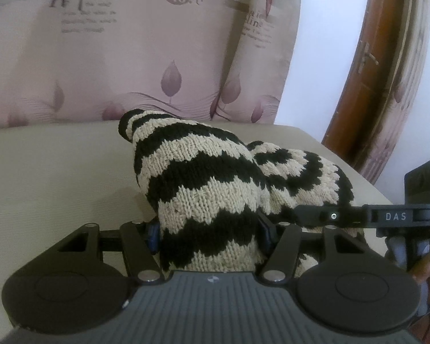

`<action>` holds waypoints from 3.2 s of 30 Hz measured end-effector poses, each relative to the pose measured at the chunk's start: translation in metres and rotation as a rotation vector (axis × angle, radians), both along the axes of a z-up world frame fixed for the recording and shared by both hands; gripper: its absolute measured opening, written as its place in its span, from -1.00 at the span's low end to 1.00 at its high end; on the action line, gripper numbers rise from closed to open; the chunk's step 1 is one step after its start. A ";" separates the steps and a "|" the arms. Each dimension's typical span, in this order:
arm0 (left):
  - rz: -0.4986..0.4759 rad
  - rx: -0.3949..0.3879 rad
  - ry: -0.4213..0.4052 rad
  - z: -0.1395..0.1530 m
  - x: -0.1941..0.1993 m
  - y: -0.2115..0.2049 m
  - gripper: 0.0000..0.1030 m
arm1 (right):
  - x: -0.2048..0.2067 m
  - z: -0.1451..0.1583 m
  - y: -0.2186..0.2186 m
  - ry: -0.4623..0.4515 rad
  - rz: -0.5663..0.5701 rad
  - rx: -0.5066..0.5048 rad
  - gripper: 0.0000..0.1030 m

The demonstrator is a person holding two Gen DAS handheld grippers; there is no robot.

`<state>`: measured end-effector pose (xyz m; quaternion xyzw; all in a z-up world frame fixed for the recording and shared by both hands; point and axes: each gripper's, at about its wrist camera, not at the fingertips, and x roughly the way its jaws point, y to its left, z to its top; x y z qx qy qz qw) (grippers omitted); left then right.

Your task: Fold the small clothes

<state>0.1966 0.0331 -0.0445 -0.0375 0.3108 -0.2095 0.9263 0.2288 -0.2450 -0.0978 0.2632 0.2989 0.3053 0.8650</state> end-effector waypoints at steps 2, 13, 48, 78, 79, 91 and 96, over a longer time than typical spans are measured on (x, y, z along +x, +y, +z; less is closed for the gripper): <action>0.010 0.007 0.001 0.002 -0.013 0.009 0.17 | -0.010 0.001 0.008 0.001 0.010 0.008 -0.30; 0.062 0.007 0.045 -0.011 -0.058 0.053 0.18 | -0.051 -0.015 0.049 0.057 0.049 0.053 -0.30; 0.227 0.210 -0.465 0.010 -0.179 0.034 1.00 | -0.236 0.036 0.008 -0.243 -0.153 -0.313 0.12; 0.366 0.259 -0.563 0.064 -0.243 -0.015 1.00 | -0.316 0.089 0.079 -0.489 -0.351 -0.417 0.86; 0.359 0.257 -0.559 0.064 -0.242 -0.016 1.00 | -0.314 0.086 0.080 -0.482 -0.359 -0.408 0.86; 0.325 0.181 -0.485 0.062 -0.245 -0.007 1.00 | -0.314 0.079 0.091 -0.485 -0.369 -0.398 0.90; 0.340 0.160 -0.456 0.059 -0.245 0.000 1.00 | -0.315 0.080 0.098 -0.488 -0.351 -0.409 0.91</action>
